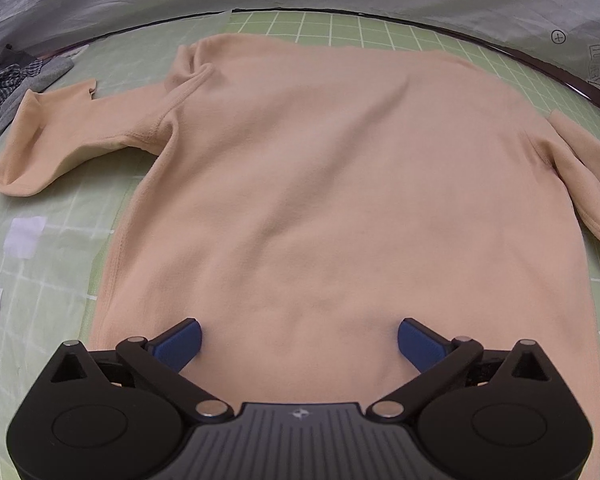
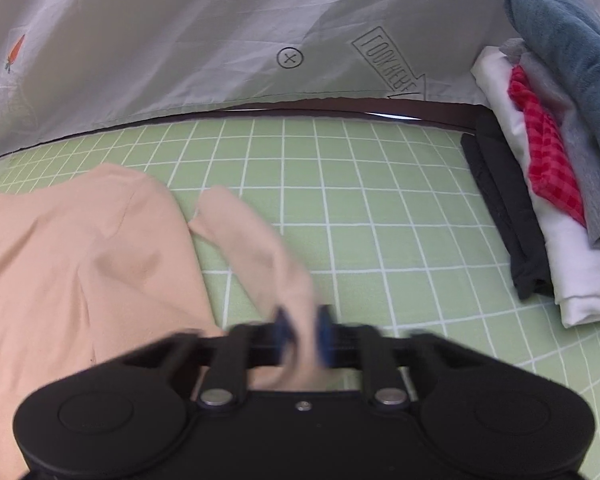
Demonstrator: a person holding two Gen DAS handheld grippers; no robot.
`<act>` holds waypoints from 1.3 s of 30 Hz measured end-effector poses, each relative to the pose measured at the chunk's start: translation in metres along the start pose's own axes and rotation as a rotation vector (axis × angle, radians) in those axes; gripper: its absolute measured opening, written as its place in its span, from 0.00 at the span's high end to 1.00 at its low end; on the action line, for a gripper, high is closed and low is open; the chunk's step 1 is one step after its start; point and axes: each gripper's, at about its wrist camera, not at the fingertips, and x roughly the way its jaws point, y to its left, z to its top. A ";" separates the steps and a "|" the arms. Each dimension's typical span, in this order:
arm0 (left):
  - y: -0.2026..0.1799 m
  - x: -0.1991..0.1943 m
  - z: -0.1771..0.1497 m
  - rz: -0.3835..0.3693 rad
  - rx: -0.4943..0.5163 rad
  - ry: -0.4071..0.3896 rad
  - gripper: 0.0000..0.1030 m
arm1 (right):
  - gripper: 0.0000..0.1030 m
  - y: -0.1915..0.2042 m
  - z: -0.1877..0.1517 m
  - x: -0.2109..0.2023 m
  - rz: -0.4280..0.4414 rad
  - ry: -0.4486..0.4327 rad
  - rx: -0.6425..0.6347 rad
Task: Fold clothes
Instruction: 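Grasp the sleeve cuff with the right tool and lift it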
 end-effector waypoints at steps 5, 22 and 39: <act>0.000 0.000 -0.001 0.000 -0.002 -0.005 0.00 | 0.94 -0.016 -0.012 -0.048 -0.068 -0.158 0.072; 0.002 0.001 -0.003 0.000 0.000 -0.010 0.00 | 0.31 -0.041 -0.073 -0.079 -0.194 -0.078 0.246; 0.003 0.001 0.003 0.003 -0.003 0.018 0.00 | 0.32 -0.044 -0.039 -0.030 -0.174 -0.004 0.210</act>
